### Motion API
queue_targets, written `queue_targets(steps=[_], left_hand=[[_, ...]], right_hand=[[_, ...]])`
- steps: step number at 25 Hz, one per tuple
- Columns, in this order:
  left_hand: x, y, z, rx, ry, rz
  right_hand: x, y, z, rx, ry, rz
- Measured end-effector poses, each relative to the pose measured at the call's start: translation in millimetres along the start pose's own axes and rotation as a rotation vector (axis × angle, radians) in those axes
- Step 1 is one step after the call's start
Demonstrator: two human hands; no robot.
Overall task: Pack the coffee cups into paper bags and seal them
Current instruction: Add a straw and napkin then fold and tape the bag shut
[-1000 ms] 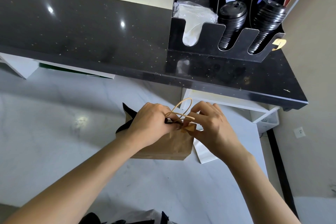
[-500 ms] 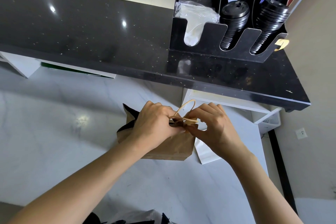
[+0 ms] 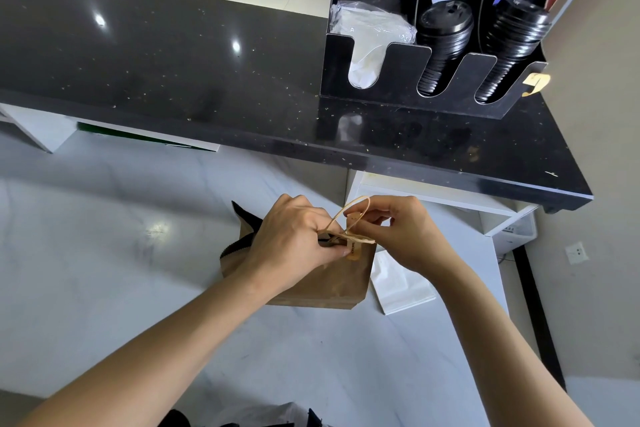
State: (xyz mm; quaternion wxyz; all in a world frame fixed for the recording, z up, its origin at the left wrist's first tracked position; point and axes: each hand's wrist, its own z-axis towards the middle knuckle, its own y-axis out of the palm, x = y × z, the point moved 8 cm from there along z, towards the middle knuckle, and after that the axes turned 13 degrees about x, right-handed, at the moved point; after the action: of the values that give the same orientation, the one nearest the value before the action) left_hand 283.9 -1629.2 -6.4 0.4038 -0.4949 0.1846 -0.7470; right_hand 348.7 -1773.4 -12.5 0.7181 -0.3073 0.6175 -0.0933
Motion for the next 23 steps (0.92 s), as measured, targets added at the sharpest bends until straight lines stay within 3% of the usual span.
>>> queue_targets(steps=[3, 5, 9, 17, 23], left_hand=[[-1, 0, 0, 0.004, -0.005, -0.001], [0, -1, 0, 0.006, -0.008, 0.009], [1, -2, 0, 0.015, -0.016, 0.017], [0, -1, 0, -0.005, -0.04, 0.01], [-2, -1, 1, -0.007, -0.057, -0.005]], right_hand=[[10, 4, 1, -0.04, 0.178, 0.059], [13, 3, 1, -0.002, 0.198, -0.005], [7, -4, -2, 0.09, 0.086, -0.121], [3, -5, -16, -0.003, -0.031, -0.198], [-2, -8, -24, -0.039, -0.237, -0.289]])
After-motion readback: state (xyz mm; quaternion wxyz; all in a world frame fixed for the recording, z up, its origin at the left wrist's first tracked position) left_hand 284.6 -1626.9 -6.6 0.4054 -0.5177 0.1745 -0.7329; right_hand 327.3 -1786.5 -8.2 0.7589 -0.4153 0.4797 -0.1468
